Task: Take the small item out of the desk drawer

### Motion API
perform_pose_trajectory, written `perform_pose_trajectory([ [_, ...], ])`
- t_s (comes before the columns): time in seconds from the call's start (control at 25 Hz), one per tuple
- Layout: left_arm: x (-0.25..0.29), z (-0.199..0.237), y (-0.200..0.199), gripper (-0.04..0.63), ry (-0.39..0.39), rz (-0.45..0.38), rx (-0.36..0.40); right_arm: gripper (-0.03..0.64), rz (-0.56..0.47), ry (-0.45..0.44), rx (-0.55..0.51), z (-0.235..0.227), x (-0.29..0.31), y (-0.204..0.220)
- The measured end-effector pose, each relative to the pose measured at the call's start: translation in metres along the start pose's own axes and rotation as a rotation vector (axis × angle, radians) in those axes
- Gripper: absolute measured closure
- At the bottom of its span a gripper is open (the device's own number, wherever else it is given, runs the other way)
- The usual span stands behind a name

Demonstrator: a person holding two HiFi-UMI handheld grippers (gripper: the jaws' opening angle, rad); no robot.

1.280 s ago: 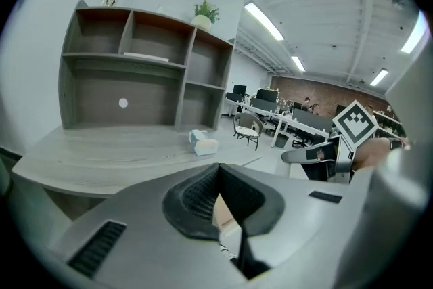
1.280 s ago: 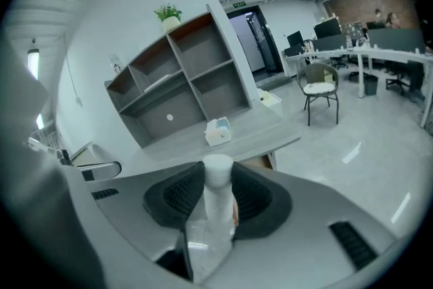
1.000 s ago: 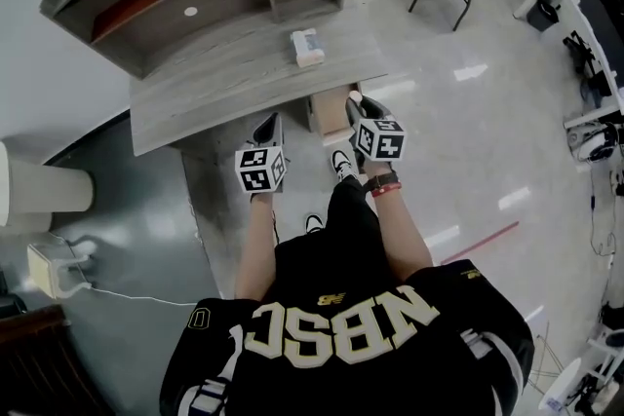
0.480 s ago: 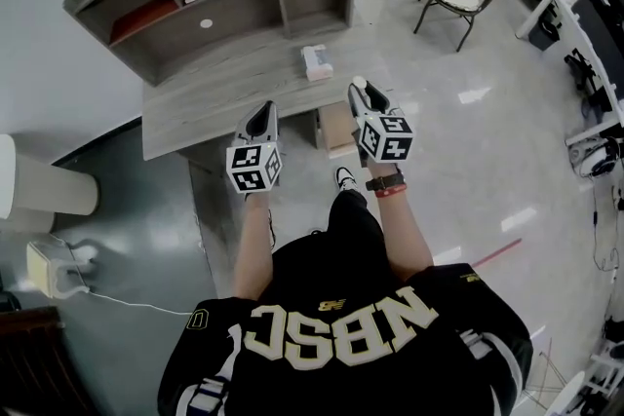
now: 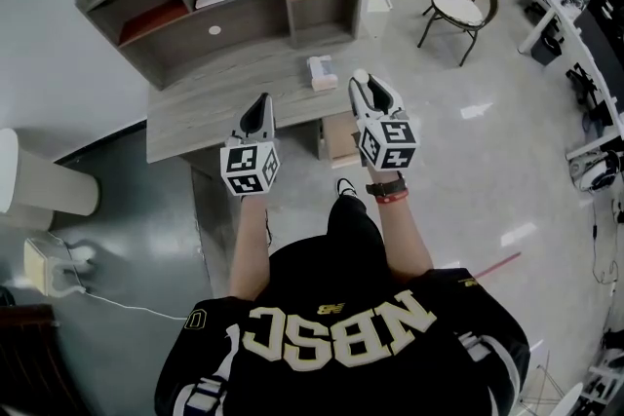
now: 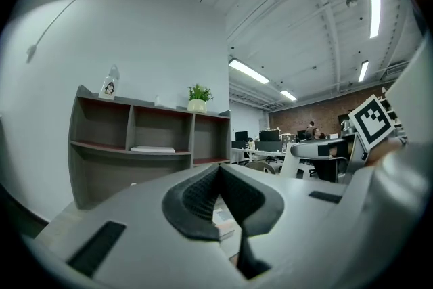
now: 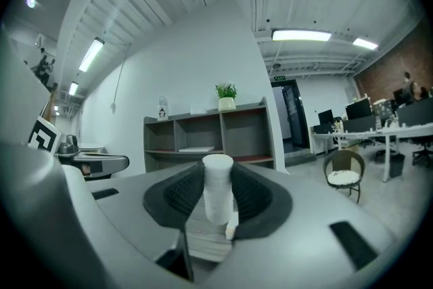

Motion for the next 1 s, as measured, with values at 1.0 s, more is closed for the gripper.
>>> perform_pose_trajectory([
  [1.0,0.036,-0.011,0.012,0.583,0.013,-0.013,-0.038,0.485,0.049,-0.015,-0.011,-0.023,0.02,0.016],
])
Point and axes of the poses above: the fingertips, and each gripper's own axes: x forward along the fingers, z to its left, y out of its underside, the point moved 1 cm from there along -x, backward along the fingers, and after that the axes turned 6 degrees about -z, right-handed, at the moved point
